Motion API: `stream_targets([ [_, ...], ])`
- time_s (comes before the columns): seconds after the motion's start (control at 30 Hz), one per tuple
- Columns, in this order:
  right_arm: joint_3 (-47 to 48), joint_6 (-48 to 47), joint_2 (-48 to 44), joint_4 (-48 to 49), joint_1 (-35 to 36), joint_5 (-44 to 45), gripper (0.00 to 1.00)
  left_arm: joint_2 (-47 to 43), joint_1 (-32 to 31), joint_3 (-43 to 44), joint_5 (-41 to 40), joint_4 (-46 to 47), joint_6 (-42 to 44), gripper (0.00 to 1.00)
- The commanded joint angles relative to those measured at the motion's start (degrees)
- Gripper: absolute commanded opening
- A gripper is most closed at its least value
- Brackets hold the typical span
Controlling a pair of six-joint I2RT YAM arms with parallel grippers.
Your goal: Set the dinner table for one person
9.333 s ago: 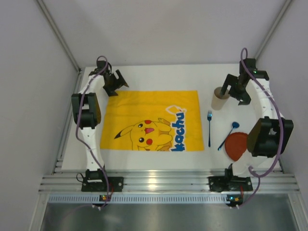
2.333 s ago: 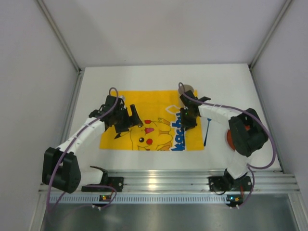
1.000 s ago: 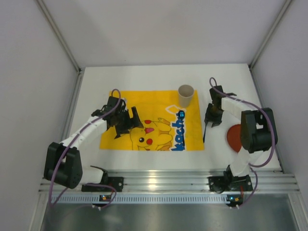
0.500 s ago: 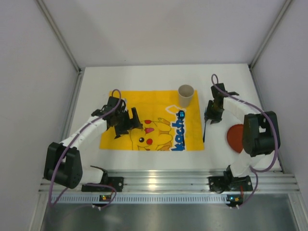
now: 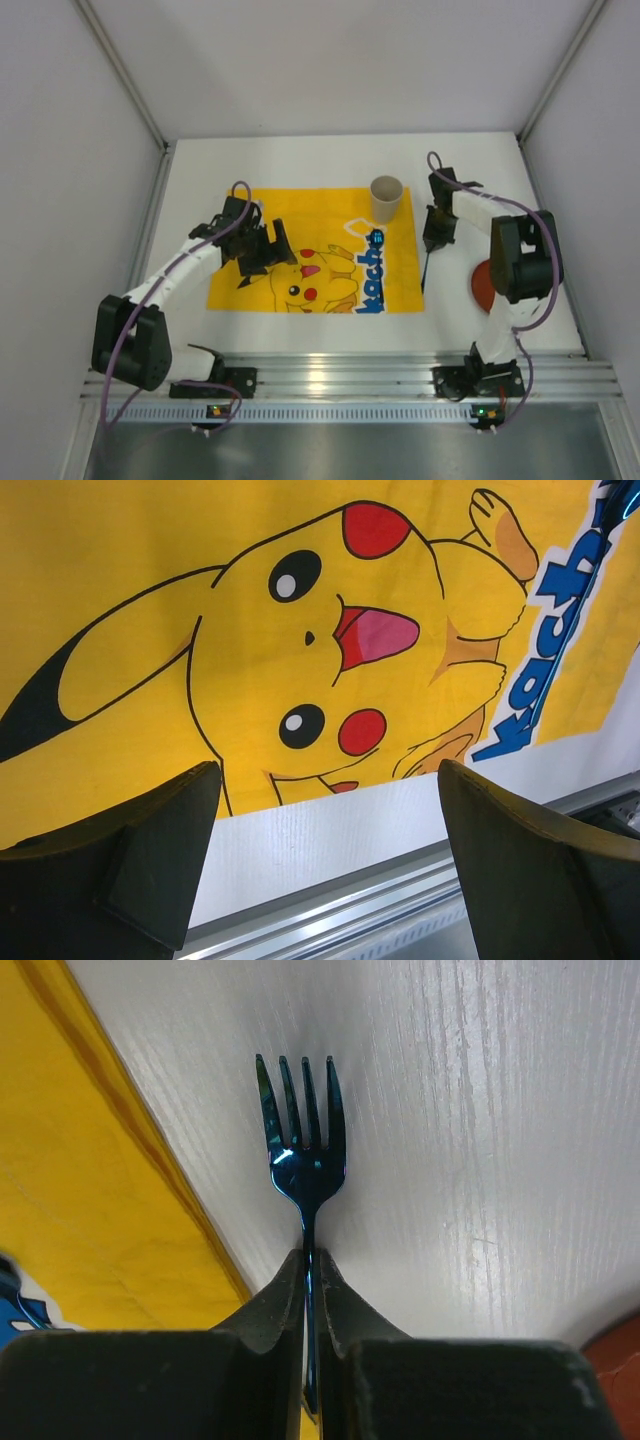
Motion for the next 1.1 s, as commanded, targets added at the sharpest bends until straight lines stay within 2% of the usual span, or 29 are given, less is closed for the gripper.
stream_targets([
  [0.0,1.29,-1.65,3.14,-0.36,1.03,3.56,0.0,-0.4,-0.19,1.41,-0.72,-0.48,0.32,0.95],
  [0.13,-0.2,-1.74,2.54,-0.53,1.12,4.88,0.0,-1.19,-0.37,2.19,-0.2,-0.47,1.63,0.95],
  [0.27,1.89,-2.27,-3.33,-4.13,1.64,7.42,0.0,-0.22,-2.3,7.37,-1.43,-1.44,2.87,0.95],
  [0.33,4.52,-2.89,-5.63,-6.24,2.52,10.31,0.0,1.26,-4.48,11.24,-1.43,-1.44,2.87,0.95],
  [0.47,8.57,-3.06,-12.13,-11.69,2.88,10.77,0.0,5.66,-9.94,20.53,-1.43,-0.48,2.43,0.95],
  [0.63,14.02,-1.57,-16.45,-16.6,2.96,2.61,0.0,11.9,-18.19,28.73,-2.39,1.98,0.94,0.89],
  [0.73,17.62,0.19,-18.21,-19.5,3.57,-3.8,0.0,13.22,-21.36,30.14,-0.2,7.6,-1.16,0.87],
  [0.9,23.95,2.65,-20.76,-23.55,5.6,-8.99,0.0,16.55,-25.67,33.13,6.3,15.33,-3.46,0.88],
  [1.07,25.37,3.88,-22.69,-25.49,6.65,-11.29,0.0,20.17,-28.05,35.85,10.78,20.52,-5.04,0.89],
])
